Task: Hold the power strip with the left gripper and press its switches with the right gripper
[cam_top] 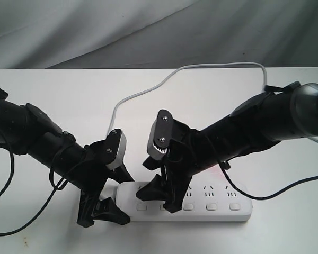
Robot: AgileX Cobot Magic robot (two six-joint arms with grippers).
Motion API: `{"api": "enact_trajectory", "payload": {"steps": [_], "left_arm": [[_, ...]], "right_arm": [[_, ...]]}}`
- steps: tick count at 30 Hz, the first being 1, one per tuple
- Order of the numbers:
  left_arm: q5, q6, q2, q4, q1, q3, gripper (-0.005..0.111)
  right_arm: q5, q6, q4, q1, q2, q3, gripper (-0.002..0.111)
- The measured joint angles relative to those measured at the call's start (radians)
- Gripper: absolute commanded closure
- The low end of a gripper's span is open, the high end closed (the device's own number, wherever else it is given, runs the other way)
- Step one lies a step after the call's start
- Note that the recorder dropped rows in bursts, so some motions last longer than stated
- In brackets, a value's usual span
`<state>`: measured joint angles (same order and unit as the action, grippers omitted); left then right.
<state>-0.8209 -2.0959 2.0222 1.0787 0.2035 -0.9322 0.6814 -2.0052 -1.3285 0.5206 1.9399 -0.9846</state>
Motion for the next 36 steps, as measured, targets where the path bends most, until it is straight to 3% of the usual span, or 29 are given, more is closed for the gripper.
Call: {"api": "enact_trajectory", "payload": {"steps": [7,36], "left_arm": [[0.0,0.0,0.0,0.0,0.0,0.0,0.055],[0.002,-0.004,0.0,0.0,0.0,0.0,0.055]], "right_arm": [[-0.058,-0.032,-0.001,0.048,0.0,0.0,0.044],[-0.117,-0.008,-0.019,0.048,0.048,0.0,0.044]]}}
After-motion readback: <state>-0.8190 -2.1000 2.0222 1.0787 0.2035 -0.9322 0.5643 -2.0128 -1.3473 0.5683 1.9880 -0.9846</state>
